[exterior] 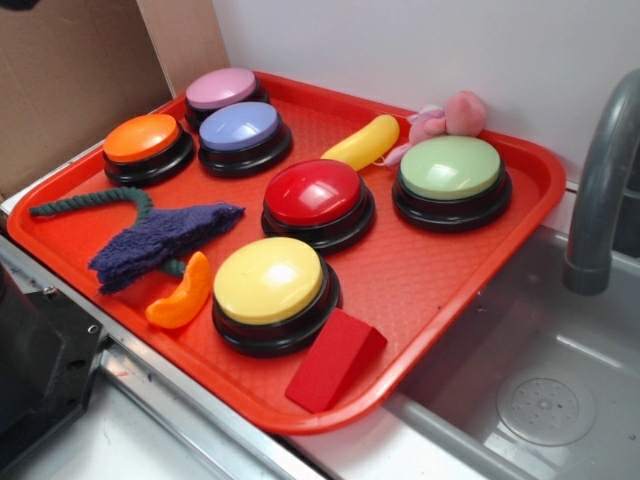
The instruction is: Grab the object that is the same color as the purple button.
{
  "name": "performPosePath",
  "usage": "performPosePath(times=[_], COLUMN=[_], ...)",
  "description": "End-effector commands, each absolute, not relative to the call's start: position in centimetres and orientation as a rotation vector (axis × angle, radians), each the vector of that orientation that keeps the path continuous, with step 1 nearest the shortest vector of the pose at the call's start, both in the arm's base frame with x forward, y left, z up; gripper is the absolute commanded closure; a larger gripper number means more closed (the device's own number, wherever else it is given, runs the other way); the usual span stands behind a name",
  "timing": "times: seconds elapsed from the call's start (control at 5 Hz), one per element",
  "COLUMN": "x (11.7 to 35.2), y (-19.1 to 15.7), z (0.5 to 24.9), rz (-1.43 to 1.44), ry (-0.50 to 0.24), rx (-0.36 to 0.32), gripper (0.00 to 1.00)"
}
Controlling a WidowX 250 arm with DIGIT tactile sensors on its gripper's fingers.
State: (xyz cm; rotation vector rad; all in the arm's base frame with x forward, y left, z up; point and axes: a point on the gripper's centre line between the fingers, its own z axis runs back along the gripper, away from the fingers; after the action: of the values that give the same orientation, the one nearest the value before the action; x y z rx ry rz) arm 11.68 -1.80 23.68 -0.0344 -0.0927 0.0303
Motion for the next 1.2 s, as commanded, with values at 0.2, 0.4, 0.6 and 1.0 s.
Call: performPosePath(times=[0.2, 0.4, 0.6, 1.0], x=[13.8, 15.6, 17.2, 18.4], y=[-1.3, -0.5, 2.2, 3.7], z=[20.6, 17.4, 12.4, 4.6], rz=[-0.003, -0.104, -0.134, -0.196], ry=[-0.033, -0.01, -0.007, -0.037], rx=[-0.076, -0.065, -0.039, -0.018], gripper=[0.0, 0.0, 0.0, 0.0])
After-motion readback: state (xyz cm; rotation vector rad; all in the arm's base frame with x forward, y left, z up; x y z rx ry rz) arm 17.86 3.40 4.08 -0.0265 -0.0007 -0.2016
